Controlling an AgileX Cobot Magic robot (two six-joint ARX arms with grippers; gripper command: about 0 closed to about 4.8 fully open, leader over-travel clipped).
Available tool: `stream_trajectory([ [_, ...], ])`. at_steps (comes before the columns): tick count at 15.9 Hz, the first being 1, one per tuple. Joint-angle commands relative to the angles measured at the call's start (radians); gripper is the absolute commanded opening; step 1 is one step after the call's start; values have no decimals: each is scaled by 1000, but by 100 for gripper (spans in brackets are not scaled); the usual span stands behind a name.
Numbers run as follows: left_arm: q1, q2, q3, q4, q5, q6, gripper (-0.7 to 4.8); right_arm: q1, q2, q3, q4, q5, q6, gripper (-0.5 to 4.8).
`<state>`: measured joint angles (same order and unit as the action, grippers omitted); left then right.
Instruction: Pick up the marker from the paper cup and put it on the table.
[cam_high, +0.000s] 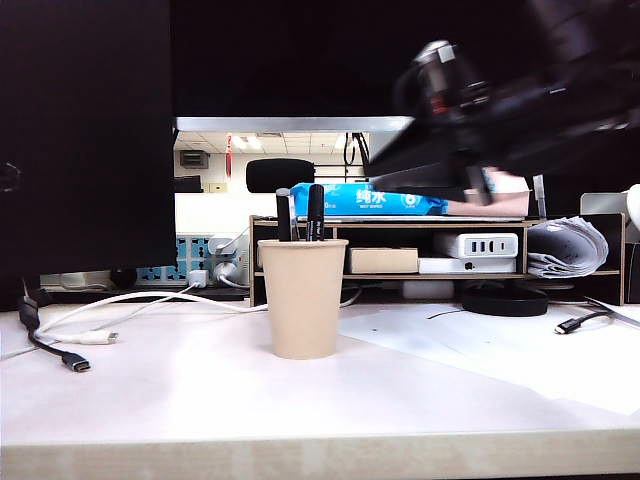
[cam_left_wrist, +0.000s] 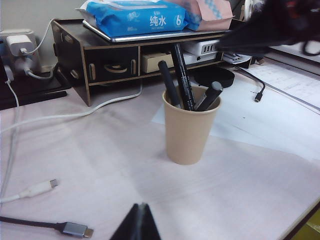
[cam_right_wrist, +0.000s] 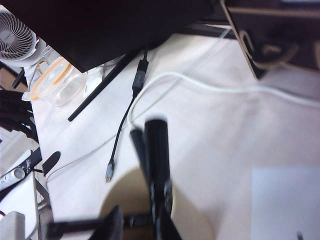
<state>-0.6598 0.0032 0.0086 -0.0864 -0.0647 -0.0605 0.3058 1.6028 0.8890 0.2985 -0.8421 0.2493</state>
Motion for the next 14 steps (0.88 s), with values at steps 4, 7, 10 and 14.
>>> stream_trajectory([
  [4, 0, 0, 1, 13, -2, 1, -5, 79, 89, 133, -25, 116, -69, 257],
  [7, 0, 0, 1, 14, -3, 1, -5, 85, 97, 146, -23, 164, -95, 257],
  [10, 0, 0, 1, 13, -2, 1, -5, 90, 111, 146, -24, 164, -97, 257],
  [14, 0, 0, 0, 13, -2, 1, -5, 97, 126, 146, -8, 162, -93, 257],
])
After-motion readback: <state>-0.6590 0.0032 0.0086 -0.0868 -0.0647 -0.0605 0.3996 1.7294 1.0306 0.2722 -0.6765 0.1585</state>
